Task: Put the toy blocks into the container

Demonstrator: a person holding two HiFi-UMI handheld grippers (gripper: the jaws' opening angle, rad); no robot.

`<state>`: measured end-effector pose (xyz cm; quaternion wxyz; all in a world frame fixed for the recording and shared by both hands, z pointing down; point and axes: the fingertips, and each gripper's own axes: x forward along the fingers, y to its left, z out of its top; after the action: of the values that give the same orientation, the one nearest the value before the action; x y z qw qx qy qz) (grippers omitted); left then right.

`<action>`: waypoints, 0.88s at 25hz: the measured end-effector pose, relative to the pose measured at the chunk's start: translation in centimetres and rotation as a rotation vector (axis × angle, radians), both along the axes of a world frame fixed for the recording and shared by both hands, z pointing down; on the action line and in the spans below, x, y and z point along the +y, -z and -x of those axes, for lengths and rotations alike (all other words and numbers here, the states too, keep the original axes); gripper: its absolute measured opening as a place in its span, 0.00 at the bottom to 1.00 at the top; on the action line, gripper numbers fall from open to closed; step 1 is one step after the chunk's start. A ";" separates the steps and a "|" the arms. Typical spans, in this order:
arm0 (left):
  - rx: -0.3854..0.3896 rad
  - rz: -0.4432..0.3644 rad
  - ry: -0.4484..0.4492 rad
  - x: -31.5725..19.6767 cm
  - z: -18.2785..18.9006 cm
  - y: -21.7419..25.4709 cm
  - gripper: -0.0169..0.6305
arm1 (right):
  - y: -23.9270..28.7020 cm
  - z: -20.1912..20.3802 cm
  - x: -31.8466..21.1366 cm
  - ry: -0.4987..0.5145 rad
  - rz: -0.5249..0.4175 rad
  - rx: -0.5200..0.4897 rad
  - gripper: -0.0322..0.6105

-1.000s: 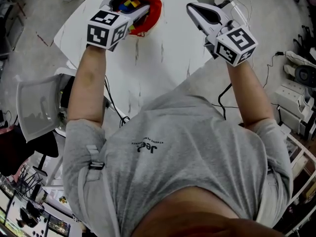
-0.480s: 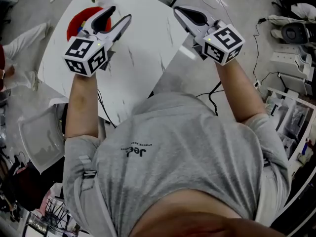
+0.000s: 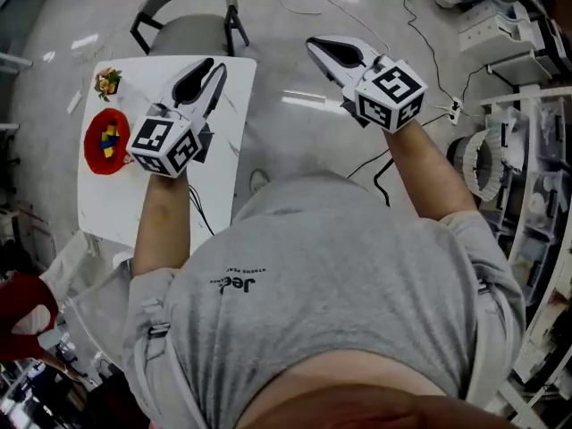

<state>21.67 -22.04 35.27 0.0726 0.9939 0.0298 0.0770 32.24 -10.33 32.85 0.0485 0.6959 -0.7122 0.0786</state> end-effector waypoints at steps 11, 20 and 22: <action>0.051 0.013 -0.250 17.6 -11.1 1.9 0.15 | 1.1 -8.3 22.2 -0.352 0.002 0.020 0.05; 0.069 -0.007 -0.287 22.6 -12.6 2.9 0.12 | 1.8 -10.3 30.7 -0.481 -0.021 -0.006 0.05; 0.071 -0.007 -0.277 22.6 -12.3 3.2 0.12 | 2.2 -10.4 31.0 -0.484 -0.025 -0.001 0.05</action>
<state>33.98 0.56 32.12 0.0565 0.9826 0.1691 0.0512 42.60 20.71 30.63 0.0193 0.8467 -0.5258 0.0792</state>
